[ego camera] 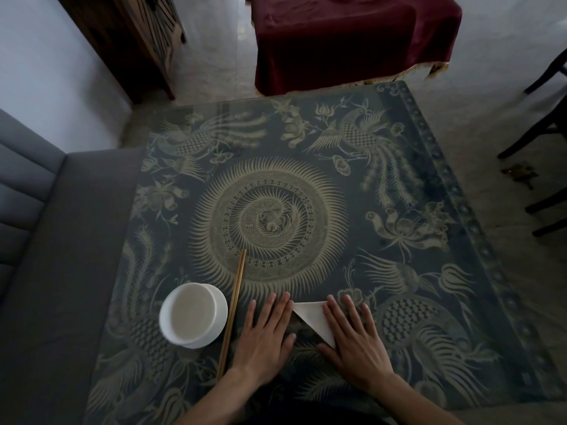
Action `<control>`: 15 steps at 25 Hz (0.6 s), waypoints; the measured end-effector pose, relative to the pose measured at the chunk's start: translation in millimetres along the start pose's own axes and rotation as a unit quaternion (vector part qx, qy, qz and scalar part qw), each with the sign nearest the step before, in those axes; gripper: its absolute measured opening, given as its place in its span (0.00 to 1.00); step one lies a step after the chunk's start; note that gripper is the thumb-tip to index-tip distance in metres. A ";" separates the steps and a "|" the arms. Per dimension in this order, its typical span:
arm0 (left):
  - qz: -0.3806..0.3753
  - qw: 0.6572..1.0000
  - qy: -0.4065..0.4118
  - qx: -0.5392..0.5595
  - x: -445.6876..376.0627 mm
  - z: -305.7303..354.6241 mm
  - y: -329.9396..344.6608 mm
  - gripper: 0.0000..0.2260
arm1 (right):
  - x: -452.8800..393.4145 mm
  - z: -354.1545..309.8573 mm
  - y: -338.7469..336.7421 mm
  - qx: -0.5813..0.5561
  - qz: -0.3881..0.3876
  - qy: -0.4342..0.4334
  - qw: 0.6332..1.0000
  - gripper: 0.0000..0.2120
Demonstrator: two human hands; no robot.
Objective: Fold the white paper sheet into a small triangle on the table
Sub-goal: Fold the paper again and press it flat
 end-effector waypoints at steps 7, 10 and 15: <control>-0.002 1.000 0.003 -0.003 0.8 -0.5 -1.3 0.29 | 26.0 6.5 6.3 0.068 -0.017 -0.158 0.985 0.34; -0.004 1.000 0.001 -0.004 1.3 0.0 -1.3 0.29 | 36.8 15.7 8.3 0.068 -0.016 -0.174 0.982 0.33; -0.005 1.000 0.007 0.006 1.7 1.0 -2.7 0.29 | 41.1 19.2 4.5 0.049 0.030 -0.192 0.980 0.28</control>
Point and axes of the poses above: each hand's wrist, its own x-axis away from the middle knuckle, its own y-axis out of the palm, z = x × y, the point moved 4 cm from there along -x, towards the middle knuckle, and after that the axes turned 1 degree about y, right-handed, at the moved point
